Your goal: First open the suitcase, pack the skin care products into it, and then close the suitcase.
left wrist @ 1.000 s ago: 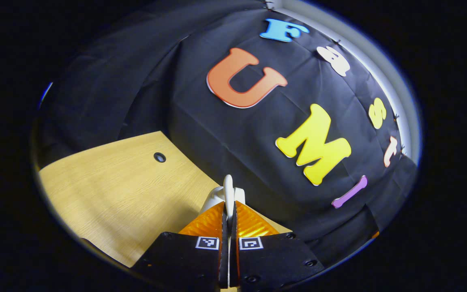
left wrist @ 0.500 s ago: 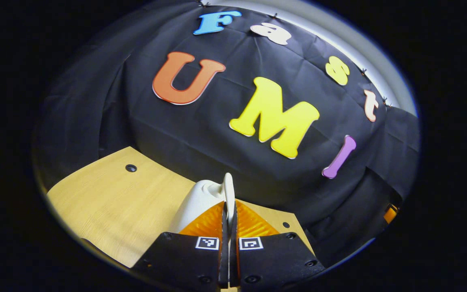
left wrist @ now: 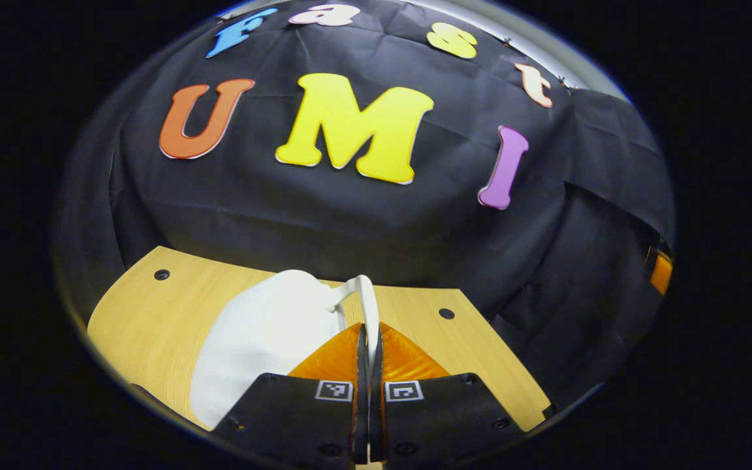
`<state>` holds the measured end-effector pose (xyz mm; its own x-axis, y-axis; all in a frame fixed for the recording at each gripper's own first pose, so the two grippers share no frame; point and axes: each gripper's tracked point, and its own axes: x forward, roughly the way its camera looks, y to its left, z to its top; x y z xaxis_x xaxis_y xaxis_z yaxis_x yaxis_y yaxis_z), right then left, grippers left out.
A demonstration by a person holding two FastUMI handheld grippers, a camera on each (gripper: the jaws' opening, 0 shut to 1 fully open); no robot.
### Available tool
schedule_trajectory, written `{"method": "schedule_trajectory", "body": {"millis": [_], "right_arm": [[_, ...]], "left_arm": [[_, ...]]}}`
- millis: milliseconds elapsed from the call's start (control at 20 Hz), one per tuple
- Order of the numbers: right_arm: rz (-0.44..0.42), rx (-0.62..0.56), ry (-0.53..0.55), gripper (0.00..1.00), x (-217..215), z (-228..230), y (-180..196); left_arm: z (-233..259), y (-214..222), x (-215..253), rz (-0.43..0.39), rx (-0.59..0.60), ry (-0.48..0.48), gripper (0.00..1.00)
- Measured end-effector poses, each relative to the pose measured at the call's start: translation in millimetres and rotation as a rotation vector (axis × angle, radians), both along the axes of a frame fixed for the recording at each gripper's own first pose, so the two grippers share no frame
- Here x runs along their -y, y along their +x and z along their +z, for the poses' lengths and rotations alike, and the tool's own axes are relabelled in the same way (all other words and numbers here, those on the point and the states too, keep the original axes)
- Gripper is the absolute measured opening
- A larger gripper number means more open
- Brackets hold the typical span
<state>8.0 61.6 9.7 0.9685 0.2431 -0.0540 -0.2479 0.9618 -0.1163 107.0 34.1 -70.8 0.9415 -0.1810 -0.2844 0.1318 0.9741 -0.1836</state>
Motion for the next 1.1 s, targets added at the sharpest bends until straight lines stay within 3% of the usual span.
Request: {"method": "schedule_trajectory", "body": {"millis": [400, 750, 1000, 1100], "right_arm": [[-0.078, -0.064, -0.025, 0.8, 41.7, -26.9, 4.7], [-0.12, -0.131, -0.048, 0.8, 61.4, -48.9, 9.6], [-0.141, -0.16, -0.041, 0.8, 61.7, -50.4, 16.4], [-0.152, -0.169, -0.03, 0.8, 61.6, -48.9, 20.2]], "left_arm": [[-76.1, 6.8, 65.7, -0.073, -0.153, 0.137, 0.04], [-134.6, 10.0, 85.8, -0.087, -0.253, 0.251, 0.04], [-150.6, 9.2, 92.6, -0.087, -0.272, 0.307, 0.04], [-150.8, 10.8, 99.6, -0.121, -0.271, 0.305, 0.07]]}}
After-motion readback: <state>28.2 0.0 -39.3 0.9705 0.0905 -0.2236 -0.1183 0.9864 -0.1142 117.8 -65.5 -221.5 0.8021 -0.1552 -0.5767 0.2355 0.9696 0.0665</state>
